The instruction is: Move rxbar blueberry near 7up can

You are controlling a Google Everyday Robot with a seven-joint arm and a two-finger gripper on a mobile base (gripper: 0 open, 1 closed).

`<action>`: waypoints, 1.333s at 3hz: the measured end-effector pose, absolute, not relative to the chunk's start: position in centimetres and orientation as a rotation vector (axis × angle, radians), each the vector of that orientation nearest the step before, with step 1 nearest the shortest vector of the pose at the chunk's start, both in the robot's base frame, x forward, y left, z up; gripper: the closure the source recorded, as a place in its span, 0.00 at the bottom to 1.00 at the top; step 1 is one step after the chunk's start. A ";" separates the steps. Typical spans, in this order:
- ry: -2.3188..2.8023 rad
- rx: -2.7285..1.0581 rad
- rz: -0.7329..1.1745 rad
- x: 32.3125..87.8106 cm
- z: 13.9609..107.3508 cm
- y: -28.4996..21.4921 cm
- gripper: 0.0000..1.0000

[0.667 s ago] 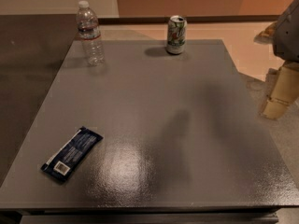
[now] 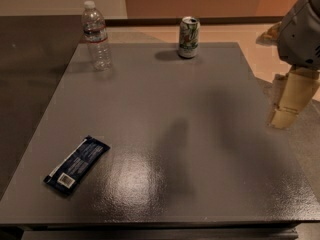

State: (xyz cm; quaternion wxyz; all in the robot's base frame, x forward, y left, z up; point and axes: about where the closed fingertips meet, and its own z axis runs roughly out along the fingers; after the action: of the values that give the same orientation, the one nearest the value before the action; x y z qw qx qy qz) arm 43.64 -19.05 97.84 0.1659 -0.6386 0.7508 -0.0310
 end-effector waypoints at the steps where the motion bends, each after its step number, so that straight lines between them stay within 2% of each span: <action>1: 1.999 -1.940 -0.037 43.4 96.6 -15.0 0.00; 2: 1.885 -2.028 0.051 43.1 93.1 -11.1 0.00; 4: 1.834 -1.998 0.387 42.4 86.8 -2.8 0.00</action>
Offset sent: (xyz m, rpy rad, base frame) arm -0.0078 0.1282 -0.1093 0.1293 0.0563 0.3812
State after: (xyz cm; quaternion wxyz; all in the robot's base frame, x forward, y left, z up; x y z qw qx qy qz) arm 42.37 -2.77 86.85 0.1998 -0.7145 0.6561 0.1383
